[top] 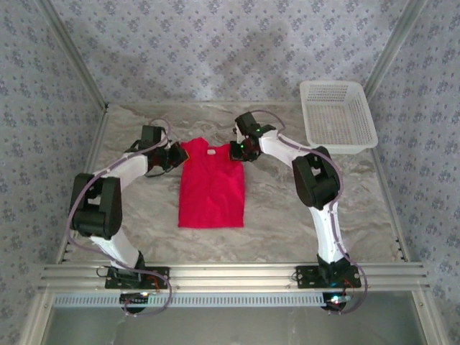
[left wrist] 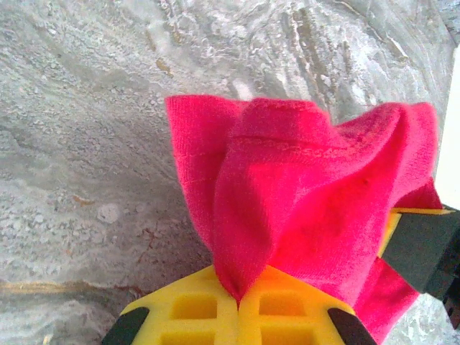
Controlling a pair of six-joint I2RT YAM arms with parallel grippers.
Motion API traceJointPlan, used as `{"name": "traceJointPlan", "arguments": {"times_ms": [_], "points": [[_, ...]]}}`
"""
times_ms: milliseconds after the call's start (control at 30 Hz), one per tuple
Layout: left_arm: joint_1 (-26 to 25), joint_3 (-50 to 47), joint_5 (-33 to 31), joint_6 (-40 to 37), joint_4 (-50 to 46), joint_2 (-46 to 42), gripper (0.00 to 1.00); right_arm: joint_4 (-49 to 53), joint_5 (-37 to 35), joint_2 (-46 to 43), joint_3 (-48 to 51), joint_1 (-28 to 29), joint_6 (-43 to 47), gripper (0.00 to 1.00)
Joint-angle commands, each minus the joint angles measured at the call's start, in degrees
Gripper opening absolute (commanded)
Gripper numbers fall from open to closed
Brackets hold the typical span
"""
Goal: Fold the inside-out t-shirt
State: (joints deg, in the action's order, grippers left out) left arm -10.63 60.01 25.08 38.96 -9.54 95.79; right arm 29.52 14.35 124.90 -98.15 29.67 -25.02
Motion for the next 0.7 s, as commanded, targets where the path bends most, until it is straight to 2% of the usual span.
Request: {"name": "traceJointPlan", "arguments": {"times_ms": [0,300,500,533,600,667], "points": [[-1.10,1.93,-4.27,-2.37,-5.22,-2.92,0.00,0.97,0.25,-3.54,1.09,-0.75,0.75,0.00],[-0.94,1.52,-4.73,-3.38,-3.75,0.80,0.00,0.81,0.92,-2.14,-0.06,-0.82,0.14,0.00],[0.60,1.09,2.67,-2.84,6.83,8.61,0.01,1.51,1.89,1.25,-2.00,-0.60,0.51,0.00],[0.64,0.94,3.46,-2.75,8.42,9.32,0.06,1.52,1.99,1.47,-2.14,-0.55,0.54,0.00],[0.94,0.97,4.02,-2.40,9.84,10.09,0.25,1.59,2.10,1.81,-2.49,-0.49,0.69,0.00],[1.34,0.91,3.91,-2.22,10.03,9.92,0.36,1.93,2.19,1.84,-2.82,-0.41,1.04,0.00]]}}
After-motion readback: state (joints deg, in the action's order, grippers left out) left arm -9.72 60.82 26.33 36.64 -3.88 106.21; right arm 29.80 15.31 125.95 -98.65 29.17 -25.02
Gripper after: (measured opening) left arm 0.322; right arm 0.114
